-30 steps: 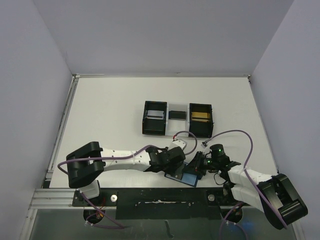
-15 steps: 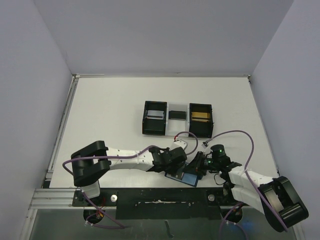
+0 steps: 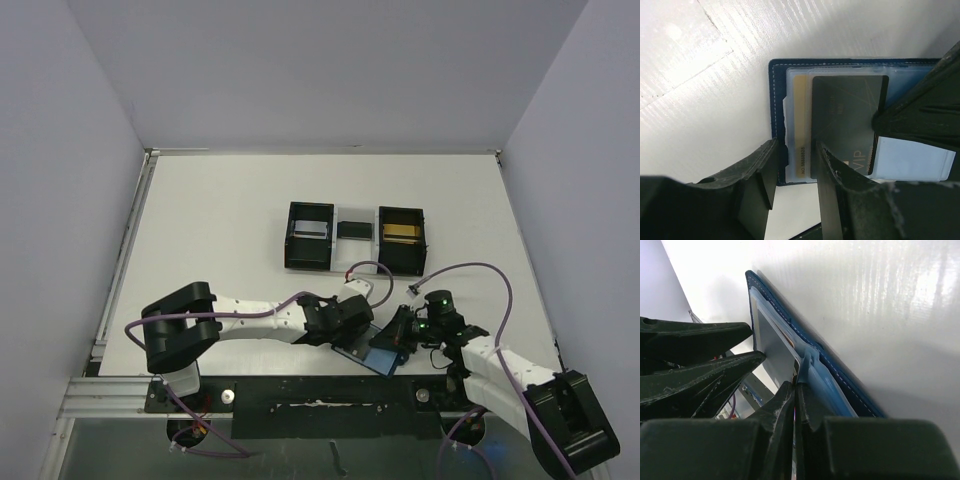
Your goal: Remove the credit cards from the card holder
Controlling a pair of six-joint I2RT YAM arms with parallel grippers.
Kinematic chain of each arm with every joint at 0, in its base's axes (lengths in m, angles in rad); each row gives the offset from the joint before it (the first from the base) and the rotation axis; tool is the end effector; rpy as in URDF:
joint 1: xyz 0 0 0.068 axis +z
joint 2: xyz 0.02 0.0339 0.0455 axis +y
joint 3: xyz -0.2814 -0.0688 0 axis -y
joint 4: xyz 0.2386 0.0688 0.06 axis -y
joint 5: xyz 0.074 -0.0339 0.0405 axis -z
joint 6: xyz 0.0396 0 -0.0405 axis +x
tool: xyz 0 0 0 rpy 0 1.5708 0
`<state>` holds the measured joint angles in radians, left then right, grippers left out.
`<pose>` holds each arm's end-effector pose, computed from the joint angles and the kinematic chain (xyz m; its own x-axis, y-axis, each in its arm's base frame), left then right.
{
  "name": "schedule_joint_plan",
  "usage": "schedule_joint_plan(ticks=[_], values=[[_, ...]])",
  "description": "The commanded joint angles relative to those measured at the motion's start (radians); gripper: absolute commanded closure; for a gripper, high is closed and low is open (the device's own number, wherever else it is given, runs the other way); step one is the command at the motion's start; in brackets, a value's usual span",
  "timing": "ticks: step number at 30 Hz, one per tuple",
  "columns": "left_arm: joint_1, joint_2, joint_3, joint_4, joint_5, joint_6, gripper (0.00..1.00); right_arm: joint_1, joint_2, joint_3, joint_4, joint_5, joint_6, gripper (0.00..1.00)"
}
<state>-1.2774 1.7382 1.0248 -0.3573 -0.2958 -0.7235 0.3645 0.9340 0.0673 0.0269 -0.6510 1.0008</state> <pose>0.1094 -0.3223 0.1820 -0.7697 0.3579 -0.5287 0.4880 0.8637 -0.1257 0.1066 0.0664 0.1182 -0.9323 0.3611 0.0196 0.2286 0.5467 0.8055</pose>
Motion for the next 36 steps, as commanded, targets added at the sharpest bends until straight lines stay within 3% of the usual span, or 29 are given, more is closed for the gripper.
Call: schedule_joint_plan(ticks=[1,12,15,21,28,33,36], values=[[0.011,0.017,-0.048,-0.074,-0.056,-0.006,0.67,-0.022,-0.031,0.057,-0.12,-0.041,-0.048,1.0],[0.024,0.0,-0.07,-0.063,-0.062,-0.024,0.69,-0.055,-0.045,0.087,-0.213,-0.07,-0.09,1.0],[0.026,-0.007,-0.072,-0.049,-0.053,-0.02,0.69,-0.062,-0.027,0.076,-0.163,-0.074,-0.064,1.0],[0.026,-0.002,-0.069,-0.04,-0.038,-0.012,0.71,-0.055,-0.02,0.051,-0.063,-0.018,0.01,0.81],[0.034,-0.004,-0.069,-0.032,-0.018,-0.009,0.77,0.014,0.003,0.019,-0.012,0.117,0.096,0.73],[0.056,-0.011,-0.083,-0.004,0.018,-0.013,0.81,0.107,0.021,0.006,0.042,0.197,0.151,0.74],[0.072,-0.024,-0.104,0.019,0.042,-0.022,0.82,0.122,0.012,-0.005,0.094,0.218,0.164,0.82]])
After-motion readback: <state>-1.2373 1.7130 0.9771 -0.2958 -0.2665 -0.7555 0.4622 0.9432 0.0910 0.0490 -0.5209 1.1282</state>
